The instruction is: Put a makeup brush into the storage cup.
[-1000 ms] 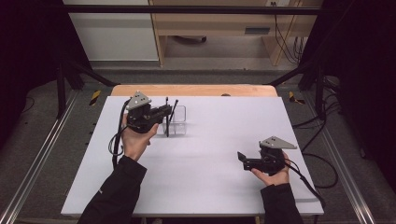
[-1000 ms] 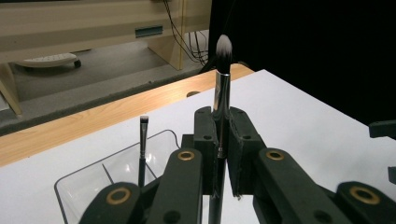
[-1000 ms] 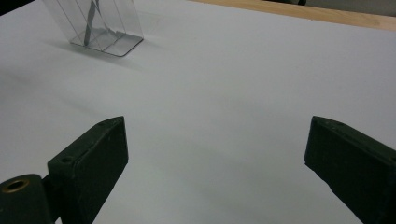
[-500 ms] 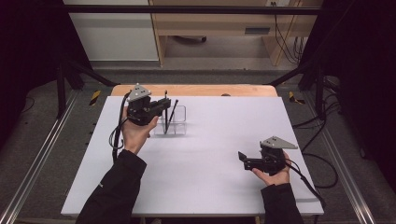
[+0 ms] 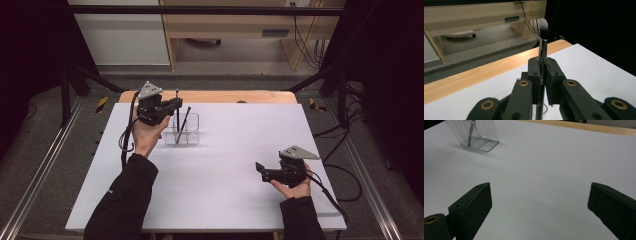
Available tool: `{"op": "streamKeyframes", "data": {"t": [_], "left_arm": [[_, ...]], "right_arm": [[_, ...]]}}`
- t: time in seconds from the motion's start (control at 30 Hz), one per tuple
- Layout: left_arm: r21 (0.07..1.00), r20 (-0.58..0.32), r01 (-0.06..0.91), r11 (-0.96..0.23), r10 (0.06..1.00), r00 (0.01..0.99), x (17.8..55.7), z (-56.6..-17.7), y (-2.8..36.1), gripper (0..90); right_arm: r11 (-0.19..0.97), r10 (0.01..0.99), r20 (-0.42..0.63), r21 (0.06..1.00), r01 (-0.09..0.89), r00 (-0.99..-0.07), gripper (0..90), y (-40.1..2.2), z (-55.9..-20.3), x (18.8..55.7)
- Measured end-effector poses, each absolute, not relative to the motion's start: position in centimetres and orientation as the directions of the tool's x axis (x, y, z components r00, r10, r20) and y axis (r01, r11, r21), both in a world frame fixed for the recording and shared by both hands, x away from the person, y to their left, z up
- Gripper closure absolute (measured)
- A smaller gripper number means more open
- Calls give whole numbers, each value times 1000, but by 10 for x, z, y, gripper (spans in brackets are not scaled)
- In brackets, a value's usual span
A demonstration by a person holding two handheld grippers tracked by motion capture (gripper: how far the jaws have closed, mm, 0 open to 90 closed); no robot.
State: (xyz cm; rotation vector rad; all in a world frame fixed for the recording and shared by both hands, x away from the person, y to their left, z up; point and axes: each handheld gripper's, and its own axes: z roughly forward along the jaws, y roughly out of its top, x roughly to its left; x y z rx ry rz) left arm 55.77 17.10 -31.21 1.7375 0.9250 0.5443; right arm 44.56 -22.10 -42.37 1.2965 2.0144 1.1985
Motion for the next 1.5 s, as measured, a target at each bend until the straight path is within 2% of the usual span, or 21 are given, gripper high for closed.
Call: {"op": "streamKeyframes", "data": {"t": [1.5], "left_arm": [[926, -60, 345, -152, 844, 533, 599, -338, 167, 832]], "right_arm": [[172, 887, 83, 854, 492, -453, 54, -221, -423, 446]]}}
